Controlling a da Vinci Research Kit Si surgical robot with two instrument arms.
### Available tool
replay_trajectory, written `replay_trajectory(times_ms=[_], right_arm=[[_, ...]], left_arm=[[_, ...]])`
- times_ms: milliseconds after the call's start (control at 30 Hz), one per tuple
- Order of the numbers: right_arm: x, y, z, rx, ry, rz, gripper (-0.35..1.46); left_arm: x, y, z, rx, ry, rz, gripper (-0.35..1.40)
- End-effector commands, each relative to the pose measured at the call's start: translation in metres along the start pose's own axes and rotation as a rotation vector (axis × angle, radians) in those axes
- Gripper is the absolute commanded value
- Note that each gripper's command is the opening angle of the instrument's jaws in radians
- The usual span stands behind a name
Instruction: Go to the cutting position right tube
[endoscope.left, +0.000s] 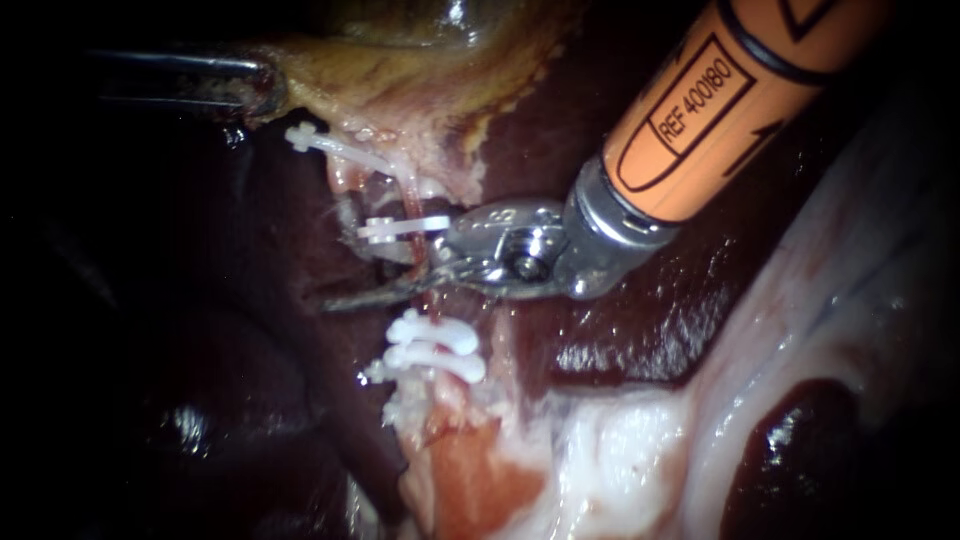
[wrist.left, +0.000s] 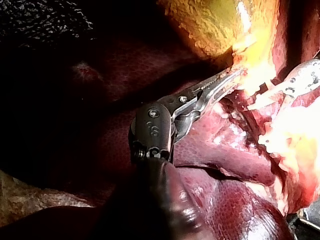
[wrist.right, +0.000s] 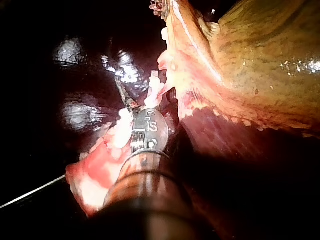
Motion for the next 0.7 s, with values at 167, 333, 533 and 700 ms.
replay_trajectory(times_ms=[167, 333, 533, 700], right_arm=[[0.0005, -0.0017, 0.0001, 0.062, 0.026, 0.006, 1.45], [0.0016, -0.0036, 0.0005, 0.118, 0.055, 0.004, 1.45], [0.0027, -0.0051, 0.0007, 0.175, 0.068, -0.002, 1.45], [0.0031, -0.0052, 0.0005, 0.189, 0.068, -0.005, 1.45]], left_arm=[[0.0, 0.0, 0.0, 0.001, 0.0, 0.0, -0.35], [0.0, 0.0, 0.0, 0.001, 0.0, 0.0, -0.35], [0.0, -0.0001, 0.0, 0.001, 0.0, 0.0, -0.35], [0.0, -0.0001, 0.0001, 0.001, 0.0, 0.0, -0.35]])
